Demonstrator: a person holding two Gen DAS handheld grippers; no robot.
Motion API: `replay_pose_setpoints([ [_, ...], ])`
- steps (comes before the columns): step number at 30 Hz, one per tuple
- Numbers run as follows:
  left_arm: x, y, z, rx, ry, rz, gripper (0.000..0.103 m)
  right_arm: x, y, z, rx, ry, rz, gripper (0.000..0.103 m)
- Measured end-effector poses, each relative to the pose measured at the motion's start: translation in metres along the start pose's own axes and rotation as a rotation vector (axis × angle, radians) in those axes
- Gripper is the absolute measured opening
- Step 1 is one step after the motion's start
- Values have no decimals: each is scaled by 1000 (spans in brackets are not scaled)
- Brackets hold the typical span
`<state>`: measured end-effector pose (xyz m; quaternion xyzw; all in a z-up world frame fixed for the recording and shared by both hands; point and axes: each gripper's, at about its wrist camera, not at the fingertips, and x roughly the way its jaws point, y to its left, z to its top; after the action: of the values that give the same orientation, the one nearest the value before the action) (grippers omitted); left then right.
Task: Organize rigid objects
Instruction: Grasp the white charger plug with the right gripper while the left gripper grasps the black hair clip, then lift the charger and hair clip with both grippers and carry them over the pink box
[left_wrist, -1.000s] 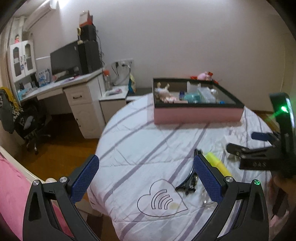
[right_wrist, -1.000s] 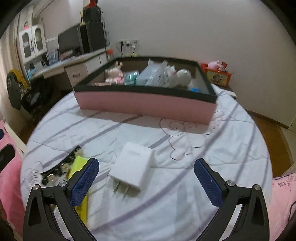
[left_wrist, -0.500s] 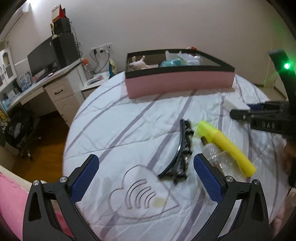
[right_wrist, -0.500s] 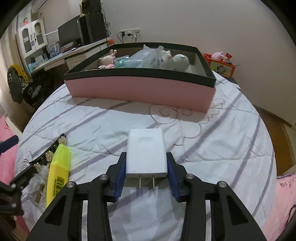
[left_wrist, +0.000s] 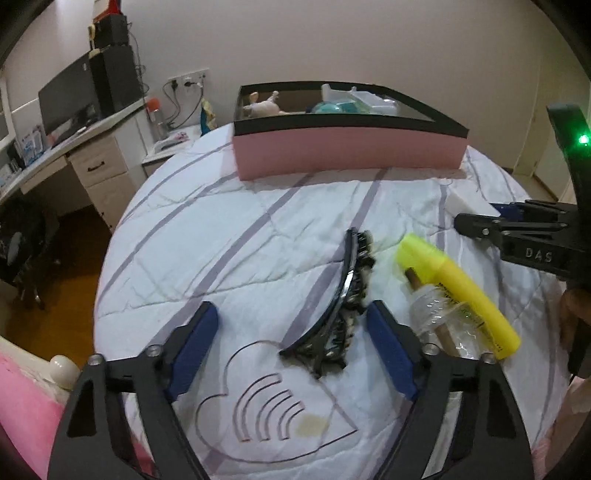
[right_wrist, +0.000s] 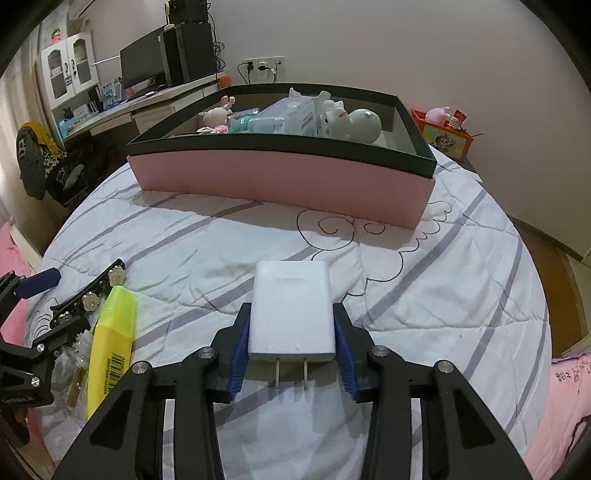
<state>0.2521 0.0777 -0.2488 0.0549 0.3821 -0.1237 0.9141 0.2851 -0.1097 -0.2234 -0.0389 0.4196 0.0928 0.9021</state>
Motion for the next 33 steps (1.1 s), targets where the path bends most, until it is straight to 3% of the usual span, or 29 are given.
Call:
replay_pose_setpoints([
  [3, 2, -6, 5, 17, -12, -35, 48, 1, 0, 1, -4, -6, -5, 42],
  [5, 4, -12, 8, 26, -26, -39, 22, 2, -1, 2, -3, -7, 3, 42],
  [6, 4, -13, 8, 23, -32, -35, 19, 2, -2, 2, 0, -11, 8, 41],
  [14, -2, -8, 10, -33, -60, -28, 19, -3, -4, 1, 14, -30, 43, 41],
  [19, -16, -5, 14, -53, -96, -18, 19, -16, -8, -1, 37, -89, 48, 41],
  [25, -42, -10, 28, -84, -203, 25, 19, -39, -12, -1, 67, -173, 77, 41],
  [33, -78, -30, 52, -49, -324, 50, 19, -78, -11, 9, 66, -288, 97, 41],
])
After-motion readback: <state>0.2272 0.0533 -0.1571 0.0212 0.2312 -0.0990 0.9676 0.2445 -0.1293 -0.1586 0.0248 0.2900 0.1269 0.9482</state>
